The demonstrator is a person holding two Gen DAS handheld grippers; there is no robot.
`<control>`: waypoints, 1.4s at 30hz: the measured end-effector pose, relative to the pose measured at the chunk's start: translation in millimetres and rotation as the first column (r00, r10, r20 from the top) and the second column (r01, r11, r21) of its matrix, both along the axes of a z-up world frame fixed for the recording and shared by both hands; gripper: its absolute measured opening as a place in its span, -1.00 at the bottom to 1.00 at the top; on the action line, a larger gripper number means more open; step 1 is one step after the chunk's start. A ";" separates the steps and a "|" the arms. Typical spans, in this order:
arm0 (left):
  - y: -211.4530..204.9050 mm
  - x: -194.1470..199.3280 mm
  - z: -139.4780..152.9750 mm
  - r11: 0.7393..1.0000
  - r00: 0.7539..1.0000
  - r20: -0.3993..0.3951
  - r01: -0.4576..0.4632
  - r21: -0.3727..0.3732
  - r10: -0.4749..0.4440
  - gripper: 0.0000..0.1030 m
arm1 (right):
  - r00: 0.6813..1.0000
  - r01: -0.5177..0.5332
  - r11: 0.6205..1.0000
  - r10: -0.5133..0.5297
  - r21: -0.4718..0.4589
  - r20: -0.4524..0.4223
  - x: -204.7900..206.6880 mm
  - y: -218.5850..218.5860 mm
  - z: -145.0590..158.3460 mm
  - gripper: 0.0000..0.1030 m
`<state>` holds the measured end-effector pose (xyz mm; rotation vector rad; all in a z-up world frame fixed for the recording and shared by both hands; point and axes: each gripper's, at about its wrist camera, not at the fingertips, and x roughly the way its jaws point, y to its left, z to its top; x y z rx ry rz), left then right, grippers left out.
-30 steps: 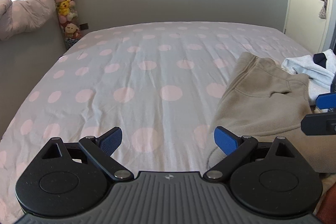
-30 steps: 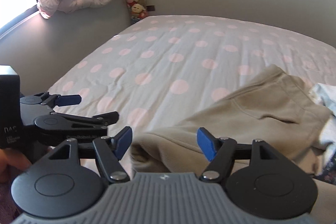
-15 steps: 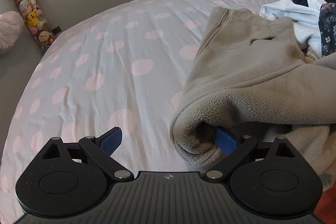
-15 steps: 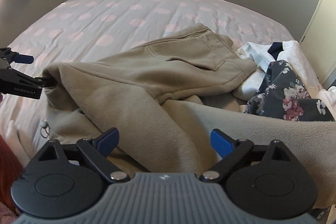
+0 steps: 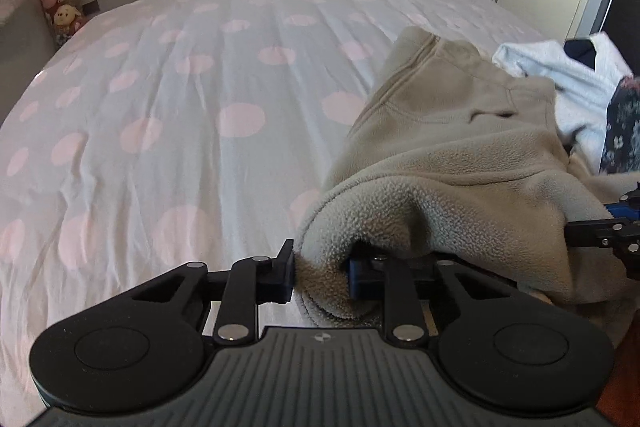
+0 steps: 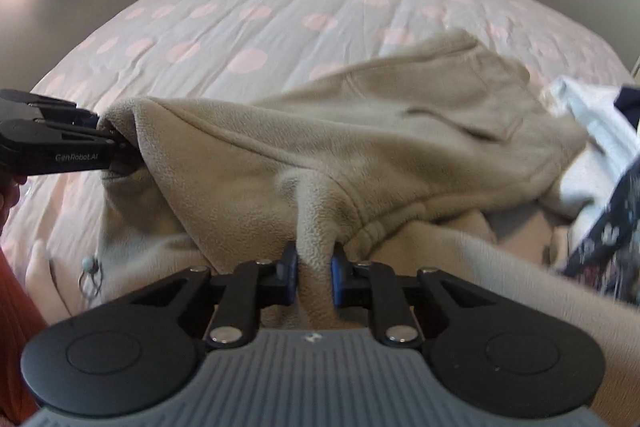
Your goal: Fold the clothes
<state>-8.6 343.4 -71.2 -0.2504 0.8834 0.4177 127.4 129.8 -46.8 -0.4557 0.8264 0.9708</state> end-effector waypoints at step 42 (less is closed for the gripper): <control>42.3 -19.1 73.2 0.983 0.984 -0.002 0.180 0.043 -0.180 -0.45 | 0.998 -0.011 0.993 0.004 0.118 0.056 46.5 27.9 117.2 0.76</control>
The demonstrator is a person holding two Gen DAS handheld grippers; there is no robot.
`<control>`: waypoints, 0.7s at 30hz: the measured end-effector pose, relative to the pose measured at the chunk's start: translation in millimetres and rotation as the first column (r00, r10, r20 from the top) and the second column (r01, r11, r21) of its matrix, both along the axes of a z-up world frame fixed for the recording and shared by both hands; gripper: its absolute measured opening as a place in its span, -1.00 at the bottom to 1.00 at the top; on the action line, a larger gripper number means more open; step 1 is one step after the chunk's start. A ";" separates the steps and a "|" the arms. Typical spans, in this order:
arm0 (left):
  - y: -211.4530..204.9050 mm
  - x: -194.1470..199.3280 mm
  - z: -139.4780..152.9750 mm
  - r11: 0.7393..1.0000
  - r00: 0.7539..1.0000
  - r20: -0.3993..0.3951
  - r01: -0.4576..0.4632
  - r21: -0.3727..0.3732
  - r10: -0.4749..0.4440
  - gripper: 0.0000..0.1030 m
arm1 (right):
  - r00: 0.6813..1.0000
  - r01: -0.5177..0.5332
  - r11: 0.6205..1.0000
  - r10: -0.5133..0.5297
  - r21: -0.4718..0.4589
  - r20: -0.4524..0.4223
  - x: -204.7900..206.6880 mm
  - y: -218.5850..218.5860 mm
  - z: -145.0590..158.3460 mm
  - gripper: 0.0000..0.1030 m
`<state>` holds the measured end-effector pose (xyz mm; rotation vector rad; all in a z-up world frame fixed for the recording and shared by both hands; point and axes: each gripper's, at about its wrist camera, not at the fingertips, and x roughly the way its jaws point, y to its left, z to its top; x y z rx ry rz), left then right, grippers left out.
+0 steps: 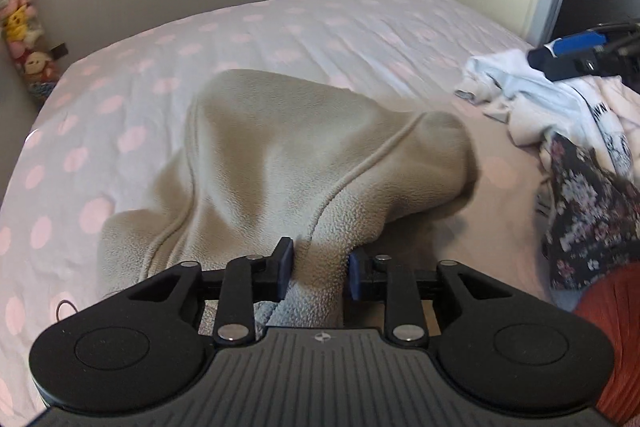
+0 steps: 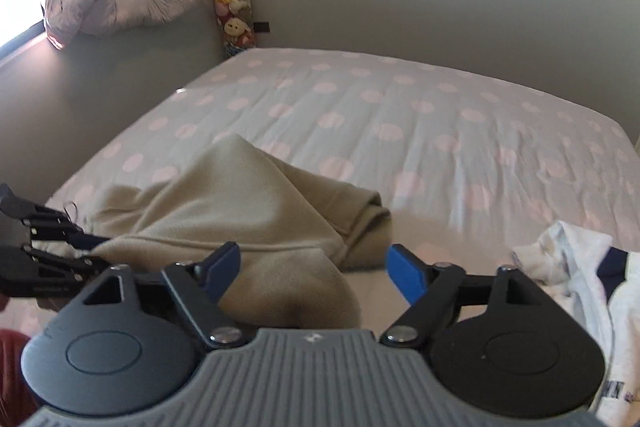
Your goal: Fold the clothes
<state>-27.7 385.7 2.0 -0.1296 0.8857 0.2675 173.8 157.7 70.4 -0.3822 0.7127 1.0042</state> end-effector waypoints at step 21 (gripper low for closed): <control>-33.5 -20.5 6.5 0.989 0.989 0.108 -0.082 -0.126 0.096 0.18 | 0.961 0.220 0.940 -0.255 -0.262 -0.109 29.9 -123.7 -153.6 0.13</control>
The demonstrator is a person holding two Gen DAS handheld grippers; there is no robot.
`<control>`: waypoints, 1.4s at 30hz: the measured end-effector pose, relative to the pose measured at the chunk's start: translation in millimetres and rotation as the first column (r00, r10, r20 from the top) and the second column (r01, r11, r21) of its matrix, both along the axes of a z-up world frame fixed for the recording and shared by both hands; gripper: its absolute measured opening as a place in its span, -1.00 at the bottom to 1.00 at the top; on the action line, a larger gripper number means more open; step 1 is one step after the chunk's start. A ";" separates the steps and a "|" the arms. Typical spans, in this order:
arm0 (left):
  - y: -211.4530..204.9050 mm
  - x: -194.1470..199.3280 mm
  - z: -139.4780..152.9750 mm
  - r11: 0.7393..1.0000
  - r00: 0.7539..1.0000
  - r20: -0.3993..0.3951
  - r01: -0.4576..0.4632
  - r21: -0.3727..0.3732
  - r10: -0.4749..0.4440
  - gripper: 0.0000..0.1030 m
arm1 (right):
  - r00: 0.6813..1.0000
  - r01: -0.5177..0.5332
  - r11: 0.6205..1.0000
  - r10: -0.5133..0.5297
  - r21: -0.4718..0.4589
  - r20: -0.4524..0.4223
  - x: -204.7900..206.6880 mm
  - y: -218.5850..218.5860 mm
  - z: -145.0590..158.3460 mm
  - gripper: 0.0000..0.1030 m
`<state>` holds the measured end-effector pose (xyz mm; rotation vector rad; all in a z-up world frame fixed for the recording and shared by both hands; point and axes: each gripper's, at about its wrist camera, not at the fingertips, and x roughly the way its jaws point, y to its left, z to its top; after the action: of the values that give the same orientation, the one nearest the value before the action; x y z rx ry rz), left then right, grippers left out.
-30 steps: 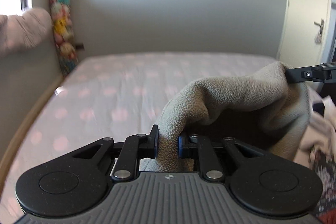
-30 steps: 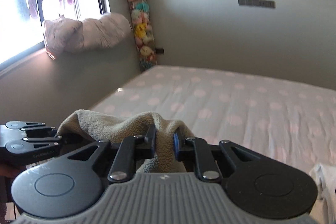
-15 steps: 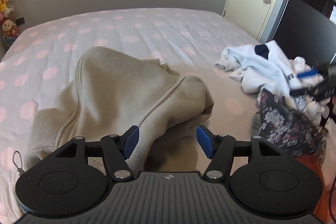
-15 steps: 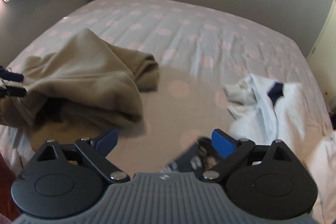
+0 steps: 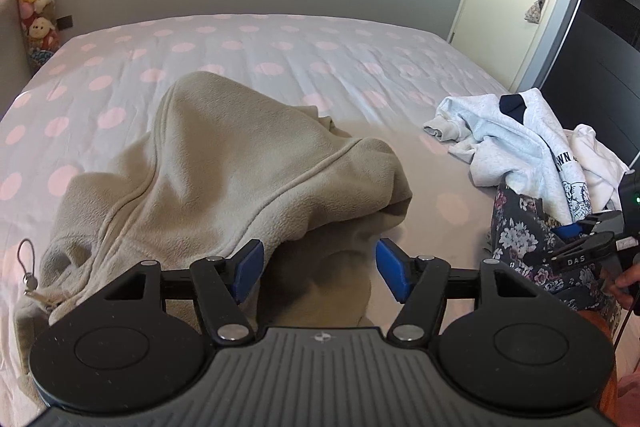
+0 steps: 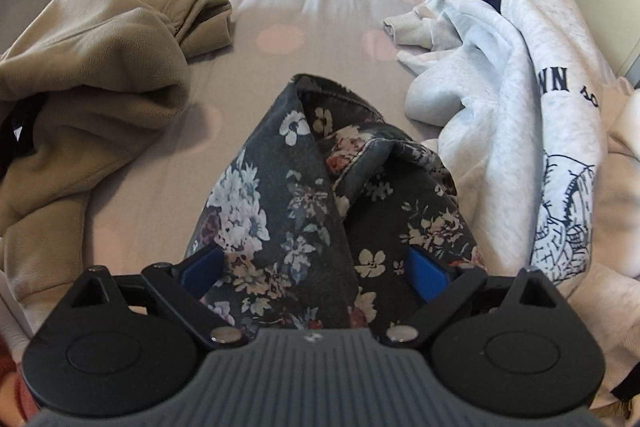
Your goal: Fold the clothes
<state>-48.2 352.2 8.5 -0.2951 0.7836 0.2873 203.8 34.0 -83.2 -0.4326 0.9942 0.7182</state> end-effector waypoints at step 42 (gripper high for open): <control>53.4 -53.3 -2.7 0.966 0.967 -0.023 -0.253 0.063 0.254 0.27 | 0.808 0.361 0.932 -0.303 -0.018 0.506 92.8 -122.2 279.2 -0.02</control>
<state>-101.6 405.6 5.9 -0.3358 0.7666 0.5568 296.6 -88.2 196.0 -0.4954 0.5949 0.2058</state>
